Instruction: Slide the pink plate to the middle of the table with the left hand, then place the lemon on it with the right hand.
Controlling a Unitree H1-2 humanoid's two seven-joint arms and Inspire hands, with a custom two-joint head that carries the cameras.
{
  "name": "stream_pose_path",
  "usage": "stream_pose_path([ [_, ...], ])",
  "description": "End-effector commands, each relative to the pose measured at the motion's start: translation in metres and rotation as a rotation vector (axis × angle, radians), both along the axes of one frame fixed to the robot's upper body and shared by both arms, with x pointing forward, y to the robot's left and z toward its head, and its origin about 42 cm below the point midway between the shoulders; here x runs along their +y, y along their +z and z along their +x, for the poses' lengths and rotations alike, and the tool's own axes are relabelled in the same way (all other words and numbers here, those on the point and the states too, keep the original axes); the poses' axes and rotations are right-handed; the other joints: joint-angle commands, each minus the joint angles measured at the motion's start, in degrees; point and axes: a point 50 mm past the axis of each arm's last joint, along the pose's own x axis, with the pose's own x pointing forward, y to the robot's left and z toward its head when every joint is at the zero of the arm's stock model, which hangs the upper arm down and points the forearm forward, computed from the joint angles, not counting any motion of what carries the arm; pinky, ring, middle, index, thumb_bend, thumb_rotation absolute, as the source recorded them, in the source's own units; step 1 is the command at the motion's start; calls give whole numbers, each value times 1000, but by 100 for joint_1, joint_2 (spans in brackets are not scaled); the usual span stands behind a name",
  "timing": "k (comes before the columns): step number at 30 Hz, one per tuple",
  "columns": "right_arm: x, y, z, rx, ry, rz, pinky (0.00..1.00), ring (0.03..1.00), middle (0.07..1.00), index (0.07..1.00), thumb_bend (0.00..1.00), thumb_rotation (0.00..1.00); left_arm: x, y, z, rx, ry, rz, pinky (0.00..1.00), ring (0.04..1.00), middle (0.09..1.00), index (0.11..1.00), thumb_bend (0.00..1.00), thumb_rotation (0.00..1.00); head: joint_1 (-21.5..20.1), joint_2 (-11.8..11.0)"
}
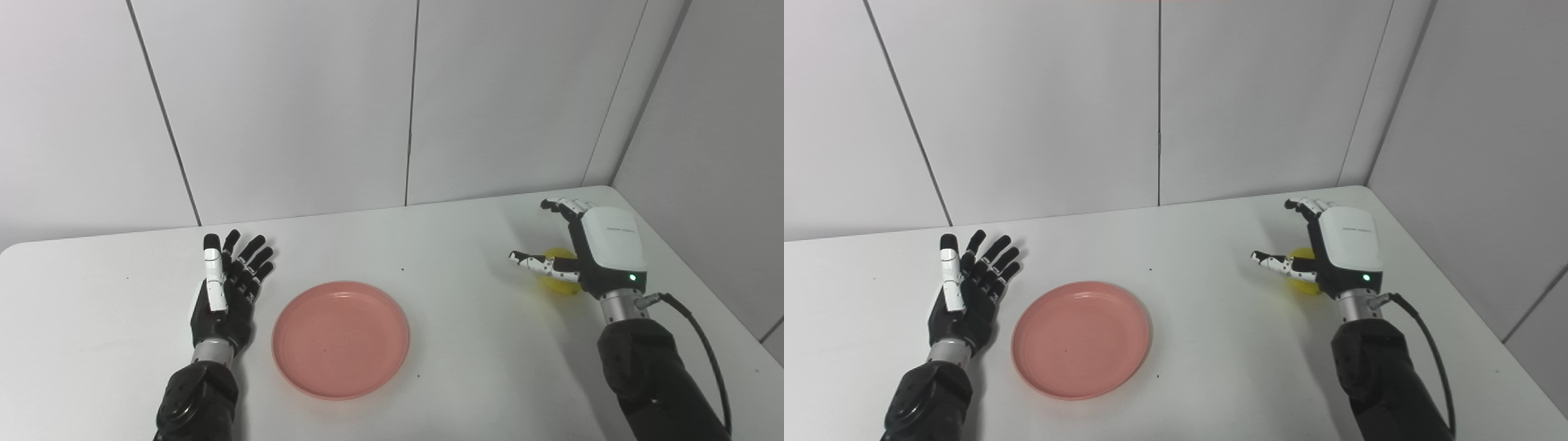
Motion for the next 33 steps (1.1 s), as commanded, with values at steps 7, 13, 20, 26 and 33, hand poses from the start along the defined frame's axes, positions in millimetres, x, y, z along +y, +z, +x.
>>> stream_pose_path([
  [7, -18, 15, 7, -18, -42, -27, 655, 687, 706, 696, 830, 656, 11, -49, -24, 206, 21, 16, 880, 832, 838, 954, 757, 898, 24, 27],
  [13, -21, 5, 7, 20, -50, -18, 664, 694, 717, 708, 830, 659, 10, -49, -23, 204, 23, 19, 880, 826, 825, 949, 761, 894, 36, 33],
  [20, -23, -6, 10, 75, -68, -1, 687, 715, 733, 720, 823, 650, 10, -49, -24, 207, 29, 14, 873, 821, 821, 948, 762, 889, 40, 51],
  [26, -24, -12, 11, 116, -71, 14, 691, 719, 736, 727, 817, 640, 11, -51, -25, 210, 29, 15, 880, 823, 823, 951, 760, 894, 40, 55],
  [33, -24, -19, 11, 132, -70, 10, 674, 709, 731, 721, 826, 625, 10, -50, -26, 213, 31, 12, 879, 825, 821, 948, 755, 897, 62, 64],
])
